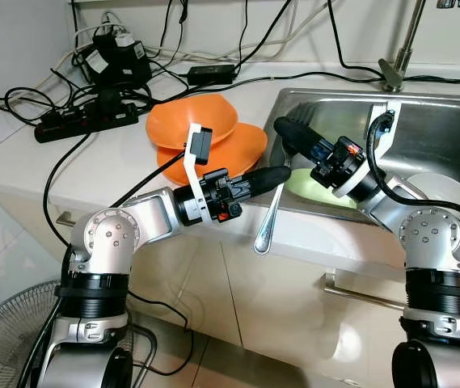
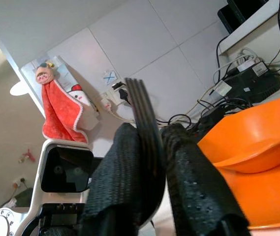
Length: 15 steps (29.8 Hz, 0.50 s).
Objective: Kitchen organization
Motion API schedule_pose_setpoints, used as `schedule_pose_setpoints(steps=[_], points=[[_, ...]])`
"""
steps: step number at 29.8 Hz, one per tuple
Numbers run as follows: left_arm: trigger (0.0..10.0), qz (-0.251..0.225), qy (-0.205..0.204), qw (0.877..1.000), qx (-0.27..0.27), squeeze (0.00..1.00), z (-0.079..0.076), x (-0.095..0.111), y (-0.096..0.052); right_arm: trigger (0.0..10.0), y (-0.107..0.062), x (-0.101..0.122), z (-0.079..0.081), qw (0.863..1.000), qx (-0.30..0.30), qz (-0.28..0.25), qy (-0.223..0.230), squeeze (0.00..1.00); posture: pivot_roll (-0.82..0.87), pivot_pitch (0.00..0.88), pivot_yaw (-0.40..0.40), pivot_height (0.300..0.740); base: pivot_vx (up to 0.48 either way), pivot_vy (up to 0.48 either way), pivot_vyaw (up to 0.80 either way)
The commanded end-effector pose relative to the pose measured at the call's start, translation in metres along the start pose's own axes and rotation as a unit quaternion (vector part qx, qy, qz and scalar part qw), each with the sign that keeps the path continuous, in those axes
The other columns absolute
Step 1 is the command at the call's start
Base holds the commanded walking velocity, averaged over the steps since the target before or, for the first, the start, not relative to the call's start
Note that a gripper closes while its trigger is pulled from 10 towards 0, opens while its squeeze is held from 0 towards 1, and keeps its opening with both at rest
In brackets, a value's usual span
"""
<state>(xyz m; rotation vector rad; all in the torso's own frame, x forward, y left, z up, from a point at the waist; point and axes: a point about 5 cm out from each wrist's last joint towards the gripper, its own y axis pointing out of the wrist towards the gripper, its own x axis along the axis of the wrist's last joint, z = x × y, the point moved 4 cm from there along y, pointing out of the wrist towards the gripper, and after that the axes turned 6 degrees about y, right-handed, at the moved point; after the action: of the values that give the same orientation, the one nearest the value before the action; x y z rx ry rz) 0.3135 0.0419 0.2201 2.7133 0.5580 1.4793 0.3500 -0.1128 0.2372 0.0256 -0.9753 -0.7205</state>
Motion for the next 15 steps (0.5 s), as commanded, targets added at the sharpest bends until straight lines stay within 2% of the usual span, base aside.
schedule_pose_setpoints(steps=[1,15], points=[[0.0,-0.007,0.008,1.0,-0.02,0.0,-0.0057,0.0087,-0.0013,0.0,-0.0004,0.0029,-0.0025,1.0,-0.01,-0.009,-0.007,0.0,-0.09,0.0,0.153,0.74,0.0,0.0,0.0],[0.0,-0.006,0.006,1.0,-0.01,0.0,-0.0008,0.0068,-0.0065,0.0,0.0005,0.0034,-0.004,1.0,-0.014,-0.013,-0.009,0.0,-0.1,0.0,0.147,0.74,0.0,0.0,0.0]])
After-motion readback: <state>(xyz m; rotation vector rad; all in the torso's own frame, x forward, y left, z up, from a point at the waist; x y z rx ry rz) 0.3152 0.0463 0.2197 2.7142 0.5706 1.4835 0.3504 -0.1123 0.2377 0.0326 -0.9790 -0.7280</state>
